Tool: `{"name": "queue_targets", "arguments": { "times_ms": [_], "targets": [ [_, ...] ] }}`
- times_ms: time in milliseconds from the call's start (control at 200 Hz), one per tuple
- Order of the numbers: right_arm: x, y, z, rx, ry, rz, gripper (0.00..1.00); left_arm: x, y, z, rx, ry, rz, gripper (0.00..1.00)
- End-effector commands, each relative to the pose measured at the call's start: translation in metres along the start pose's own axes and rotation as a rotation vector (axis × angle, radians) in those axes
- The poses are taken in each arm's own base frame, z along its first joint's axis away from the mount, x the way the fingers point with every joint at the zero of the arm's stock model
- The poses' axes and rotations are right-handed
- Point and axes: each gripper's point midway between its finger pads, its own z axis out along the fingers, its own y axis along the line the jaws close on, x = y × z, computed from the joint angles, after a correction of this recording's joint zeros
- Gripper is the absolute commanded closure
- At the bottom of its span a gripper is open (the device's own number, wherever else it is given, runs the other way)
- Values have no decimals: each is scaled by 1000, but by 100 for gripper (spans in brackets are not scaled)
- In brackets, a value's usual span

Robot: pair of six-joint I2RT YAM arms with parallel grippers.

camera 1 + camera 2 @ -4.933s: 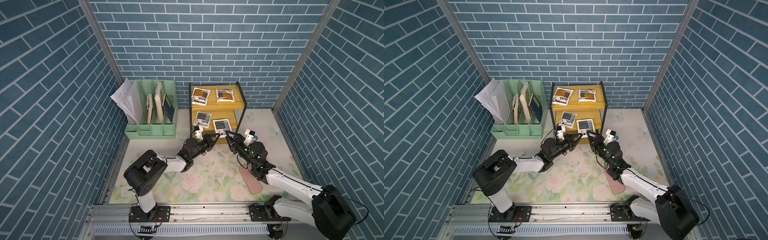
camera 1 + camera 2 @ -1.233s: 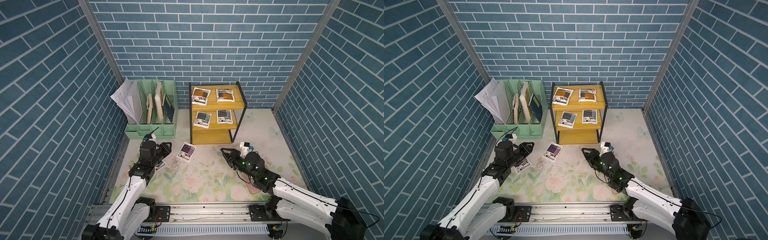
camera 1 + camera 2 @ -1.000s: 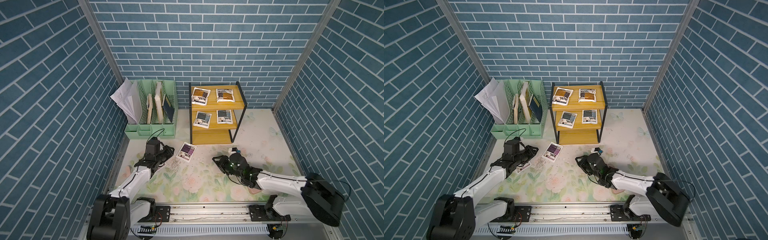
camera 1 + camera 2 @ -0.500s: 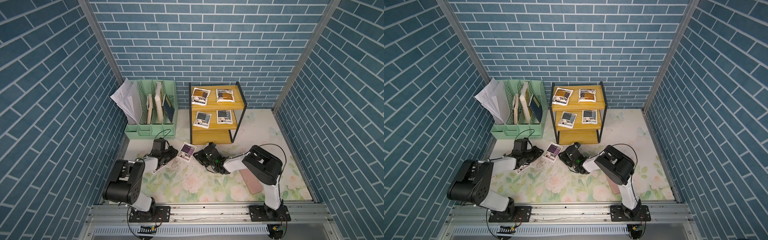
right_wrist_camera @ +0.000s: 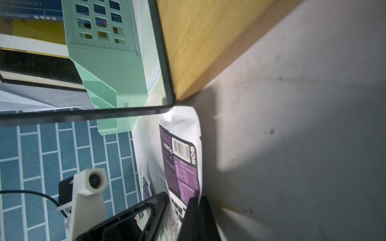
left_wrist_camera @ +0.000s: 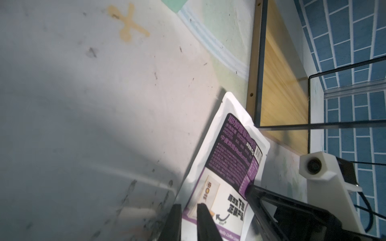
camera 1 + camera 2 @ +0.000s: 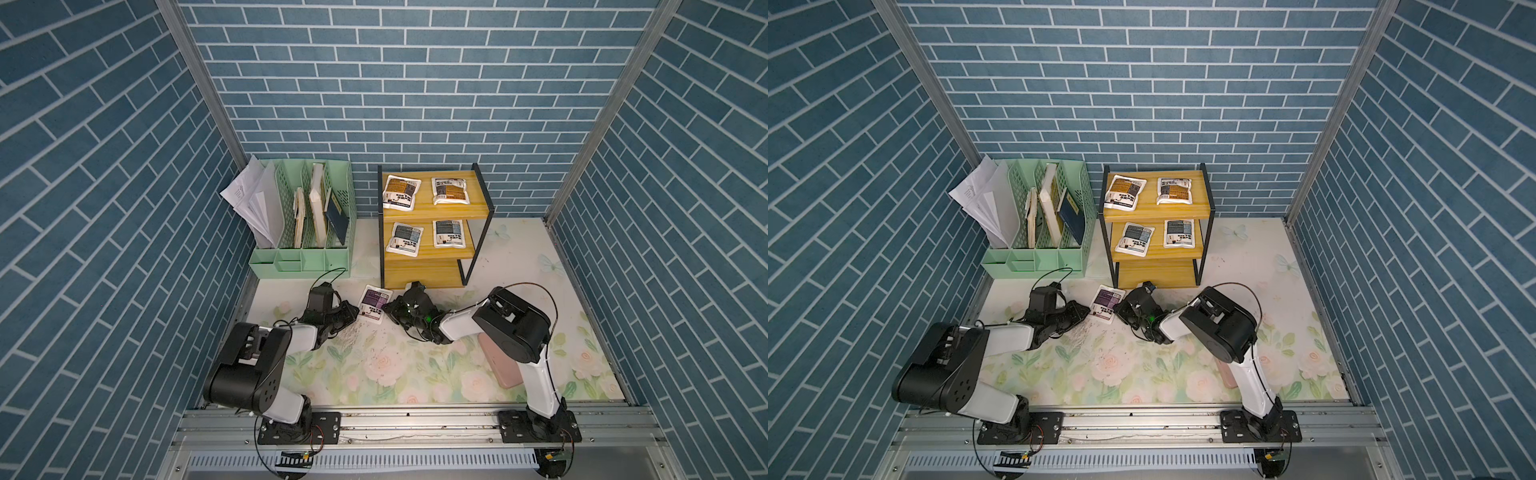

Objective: Place the bagged coffee beans on the shelf by color
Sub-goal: Pick up the coffee beans at the center of the board.

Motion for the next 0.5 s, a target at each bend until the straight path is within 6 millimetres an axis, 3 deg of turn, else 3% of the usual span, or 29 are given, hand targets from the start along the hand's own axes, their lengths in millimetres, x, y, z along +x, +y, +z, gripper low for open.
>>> {"name": "queue_targets", "arguments": {
  "times_ms": [0,160,240,350,495],
  "targets": [
    [7,13,-13,-60,50,-74,100,10,-1,-14,-11,23,17,78],
    [25,17,-39,-137,244,-210,100,13,-18,-35,47,14,82,74],
    [32,-1,-60,-99,327,-308,100,27,-28,-41,124,45,88,72],
    [21,-32,-97,-39,350,-369,100,48,-32,-46,181,77,87,68],
    [20,-44,-129,-100,446,-328,100,67,-39,-54,281,106,70,63]
  ]
}}
